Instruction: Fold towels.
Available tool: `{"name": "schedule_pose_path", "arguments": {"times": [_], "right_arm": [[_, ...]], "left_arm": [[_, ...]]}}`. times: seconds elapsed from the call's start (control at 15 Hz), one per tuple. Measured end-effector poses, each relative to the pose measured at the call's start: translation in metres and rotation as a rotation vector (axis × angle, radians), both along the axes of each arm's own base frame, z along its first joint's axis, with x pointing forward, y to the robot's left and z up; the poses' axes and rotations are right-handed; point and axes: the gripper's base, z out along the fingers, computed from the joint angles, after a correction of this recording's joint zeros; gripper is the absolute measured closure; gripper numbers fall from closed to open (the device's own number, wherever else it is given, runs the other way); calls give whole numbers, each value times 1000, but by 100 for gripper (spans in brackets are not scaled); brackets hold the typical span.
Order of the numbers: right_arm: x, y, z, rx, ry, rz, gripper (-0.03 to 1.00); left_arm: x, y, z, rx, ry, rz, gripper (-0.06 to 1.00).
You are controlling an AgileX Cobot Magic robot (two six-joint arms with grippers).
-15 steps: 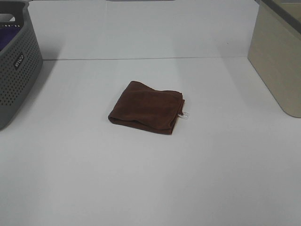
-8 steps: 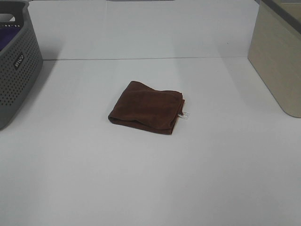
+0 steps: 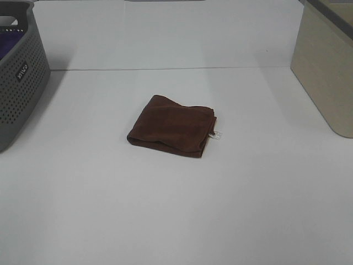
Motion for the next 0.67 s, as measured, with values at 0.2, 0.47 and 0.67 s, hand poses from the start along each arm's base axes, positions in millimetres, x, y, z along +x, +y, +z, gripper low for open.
{"name": "schedule_pose_path", "arguments": {"times": [0.2, 0.47, 0.67], "right_arm": [[0, 0, 0, 0, 0, 0, 21], [0, 0, 0, 0, 0, 0, 21], [0, 0, 0, 0, 0, 0, 21]], "left_arm": [[0, 0, 0, 0, 0, 0, 34], [0, 0, 0, 0, 0, 0, 34], [0, 0, 0, 0, 0, 0, 34]]}}
